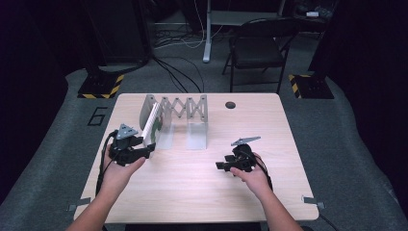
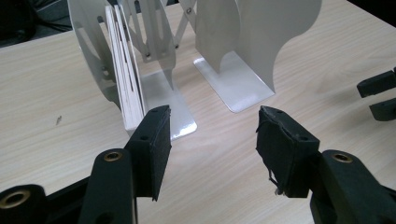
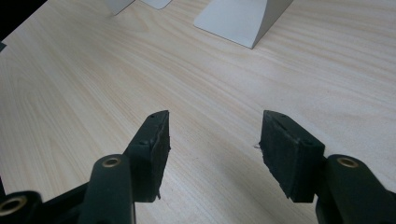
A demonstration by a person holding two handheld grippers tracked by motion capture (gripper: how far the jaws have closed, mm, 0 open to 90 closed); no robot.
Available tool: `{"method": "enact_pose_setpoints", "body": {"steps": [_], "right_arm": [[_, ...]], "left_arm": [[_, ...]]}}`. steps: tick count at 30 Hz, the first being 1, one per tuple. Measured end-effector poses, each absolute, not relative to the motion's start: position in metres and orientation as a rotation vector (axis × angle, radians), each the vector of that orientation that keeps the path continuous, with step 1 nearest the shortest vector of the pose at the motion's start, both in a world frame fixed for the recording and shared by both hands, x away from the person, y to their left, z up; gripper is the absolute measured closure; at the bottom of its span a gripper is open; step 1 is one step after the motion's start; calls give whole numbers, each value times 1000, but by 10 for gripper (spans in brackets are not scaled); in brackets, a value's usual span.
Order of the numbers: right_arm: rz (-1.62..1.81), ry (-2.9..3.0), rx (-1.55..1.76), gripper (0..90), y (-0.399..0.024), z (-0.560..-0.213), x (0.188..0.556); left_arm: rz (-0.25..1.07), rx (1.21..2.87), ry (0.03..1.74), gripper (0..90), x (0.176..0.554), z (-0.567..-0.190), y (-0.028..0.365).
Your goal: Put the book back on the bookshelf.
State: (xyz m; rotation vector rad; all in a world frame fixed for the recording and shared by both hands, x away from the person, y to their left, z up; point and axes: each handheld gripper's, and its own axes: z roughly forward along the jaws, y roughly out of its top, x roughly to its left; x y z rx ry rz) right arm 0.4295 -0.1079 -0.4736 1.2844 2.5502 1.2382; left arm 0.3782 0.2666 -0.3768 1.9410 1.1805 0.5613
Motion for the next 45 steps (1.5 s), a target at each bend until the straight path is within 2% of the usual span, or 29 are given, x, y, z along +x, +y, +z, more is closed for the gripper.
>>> {"method": "enact_pose_setpoints", "body": {"steps": [22, 45], "right_arm": [[1227, 2548, 1290, 423, -108, -472, 429], [1222, 2548, 1292, 422, -107, -473, 429]], "left_arm": [[529, 1981, 1183, 449, 358, -428, 263], [509, 1950, 1239, 448, 353, -476, 285]]}}
